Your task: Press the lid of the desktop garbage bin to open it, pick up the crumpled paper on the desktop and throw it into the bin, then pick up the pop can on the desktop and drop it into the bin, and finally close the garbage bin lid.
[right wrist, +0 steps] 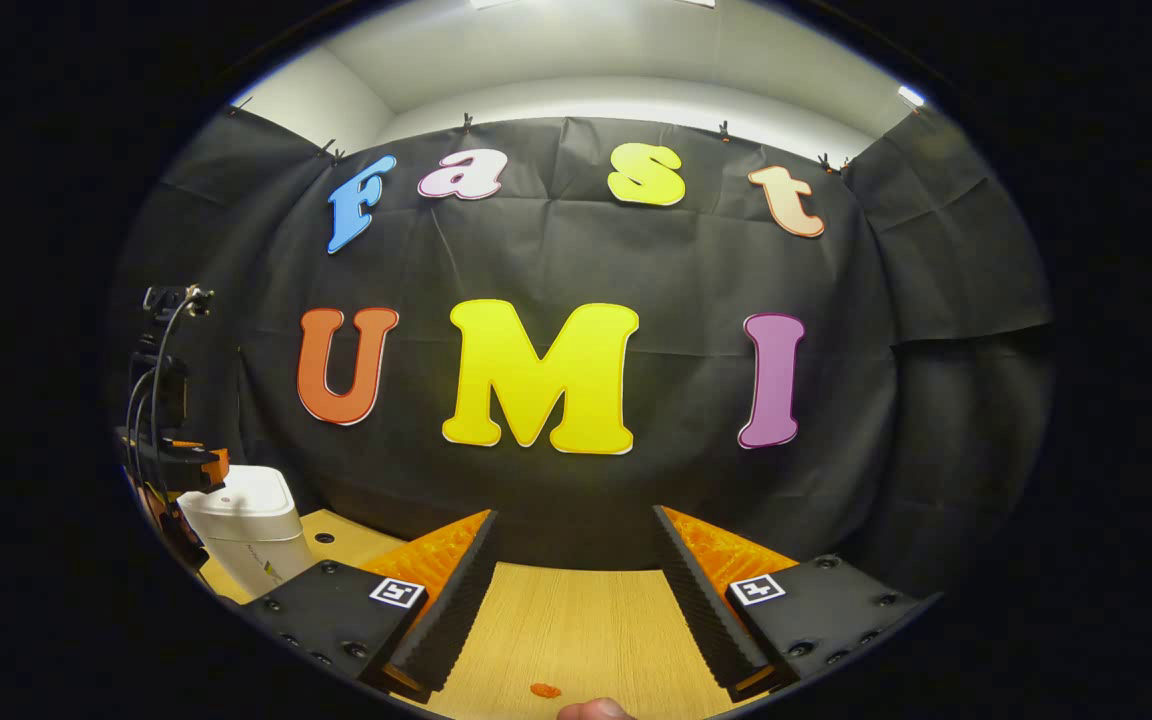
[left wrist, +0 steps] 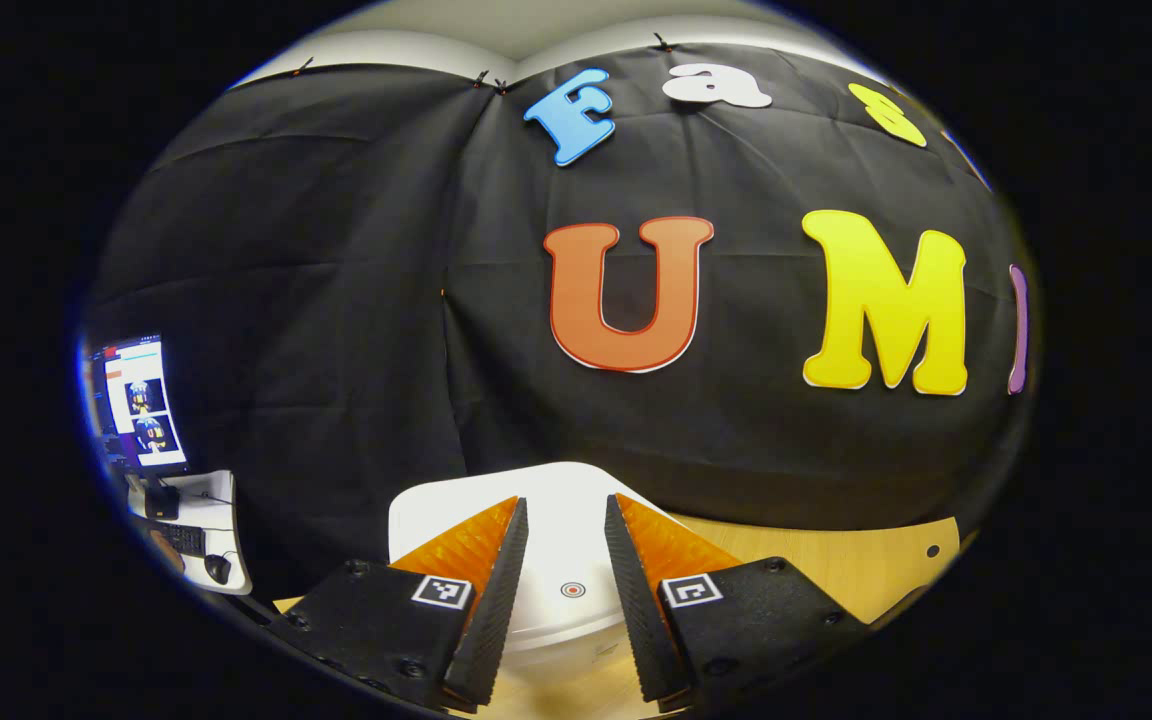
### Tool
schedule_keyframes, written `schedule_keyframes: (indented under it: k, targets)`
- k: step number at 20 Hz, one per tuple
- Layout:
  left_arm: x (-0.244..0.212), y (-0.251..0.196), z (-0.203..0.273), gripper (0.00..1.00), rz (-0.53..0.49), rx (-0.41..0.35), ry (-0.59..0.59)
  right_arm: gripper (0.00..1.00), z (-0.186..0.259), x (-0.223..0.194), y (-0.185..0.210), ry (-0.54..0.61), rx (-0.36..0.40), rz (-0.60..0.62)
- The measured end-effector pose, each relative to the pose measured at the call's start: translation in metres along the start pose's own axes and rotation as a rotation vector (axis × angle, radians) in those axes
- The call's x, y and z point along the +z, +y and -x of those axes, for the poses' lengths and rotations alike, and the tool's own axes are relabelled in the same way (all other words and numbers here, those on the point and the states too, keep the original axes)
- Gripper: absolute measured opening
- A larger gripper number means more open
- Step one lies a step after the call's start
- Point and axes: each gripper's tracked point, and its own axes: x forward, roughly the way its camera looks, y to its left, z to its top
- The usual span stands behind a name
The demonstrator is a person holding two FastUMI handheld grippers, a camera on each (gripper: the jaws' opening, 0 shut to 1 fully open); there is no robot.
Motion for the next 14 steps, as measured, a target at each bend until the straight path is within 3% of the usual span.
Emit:
schedule_keyframes:
  k: [5,9,10,11,12,13,14]
  targets:
    - [-0.014,0.002,-0.008,0.38,-0.003,0.015,0.035,0.94,-0.005,-0.006,-0.002,0.016,-0.002,0.008]
    - [-0.04,0.001,-0.007,0.32,0.029,0.015,0.113,0.94,-0.007,-0.011,-0.004,0.024,-0.007,0.003]
    - [-0.034,0.002,-0.007,0.31,0.026,0.011,0.079,0.94,-0.007,-0.012,-0.003,0.025,-0.007,0.001]
    - [-0.036,-0.001,-0.007,0.31,0.02,0.012,0.089,0.94,-0.008,-0.014,-0.003,0.027,-0.006,0.002]
    - [-0.038,0.001,-0.004,0.38,0.014,0.018,0.094,0.94,-0.008,-0.016,-0.002,0.03,-0.005,0.001]
    - [-0.038,0.002,-0.006,0.3,0.014,0.023,0.089,0.94,-0.009,-0.017,-0.001,0.033,-0.004,0.0]
    - [-0.041,0.005,-0.006,0.3,0.03,0.036,0.093,0.94,-0.009,-0.02,0.0,0.039,-0.002,-0.003]
